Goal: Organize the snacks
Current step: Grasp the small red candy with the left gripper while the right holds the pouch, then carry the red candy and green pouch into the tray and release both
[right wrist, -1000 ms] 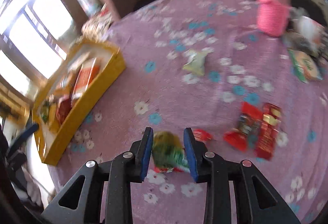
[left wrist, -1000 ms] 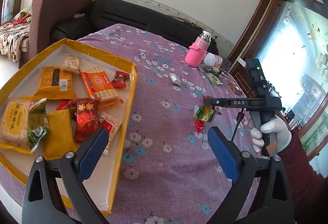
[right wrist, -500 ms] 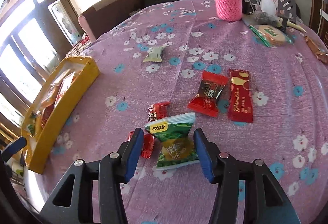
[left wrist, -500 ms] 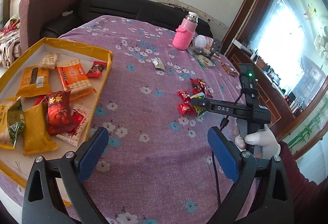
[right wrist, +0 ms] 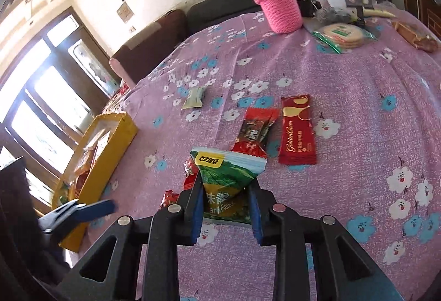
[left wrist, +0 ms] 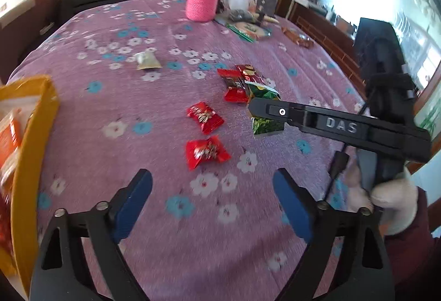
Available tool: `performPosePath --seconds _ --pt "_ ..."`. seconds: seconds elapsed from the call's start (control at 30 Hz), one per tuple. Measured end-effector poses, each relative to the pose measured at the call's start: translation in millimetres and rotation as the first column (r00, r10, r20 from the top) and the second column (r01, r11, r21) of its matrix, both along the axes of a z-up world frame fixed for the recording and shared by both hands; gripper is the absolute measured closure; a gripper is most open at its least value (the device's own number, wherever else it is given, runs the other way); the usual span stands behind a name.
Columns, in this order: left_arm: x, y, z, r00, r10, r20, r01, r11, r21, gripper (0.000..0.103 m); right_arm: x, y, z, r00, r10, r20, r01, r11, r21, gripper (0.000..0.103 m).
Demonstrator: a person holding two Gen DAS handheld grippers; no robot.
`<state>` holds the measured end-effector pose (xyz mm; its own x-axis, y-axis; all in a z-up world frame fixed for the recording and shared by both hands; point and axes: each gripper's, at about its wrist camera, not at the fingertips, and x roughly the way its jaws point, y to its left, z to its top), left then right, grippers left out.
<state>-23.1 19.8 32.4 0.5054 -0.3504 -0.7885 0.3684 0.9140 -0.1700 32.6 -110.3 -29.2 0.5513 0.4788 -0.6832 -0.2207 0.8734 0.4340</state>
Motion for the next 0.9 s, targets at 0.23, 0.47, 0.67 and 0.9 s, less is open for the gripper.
performPosePath --seconds 0.23,0.47,0.67,0.9 --pt "28 -15 -18 1.000 -0.014 -0.014 0.015 0.999 0.032 0.075 5 -10 -4 0.999 -0.021 -0.024 0.022 0.999 0.040 0.074" --pt "17 -4 -8 0.999 0.021 0.027 -0.022 0.999 0.024 0.079 3 -11 -5 0.999 -0.038 -0.021 0.038 0.998 0.039 0.074" --pt "-5 45 26 0.991 0.113 0.065 -0.107 0.991 -0.081 0.078 -4 -9 3 0.999 -0.034 0.030 0.032 0.998 0.058 0.074" --pt "-54 157 58 0.935 0.334 0.118 -0.316 0.937 -0.149 0.078 -9 12 10 0.999 -0.010 0.039 0.008 0.999 0.048 0.074"
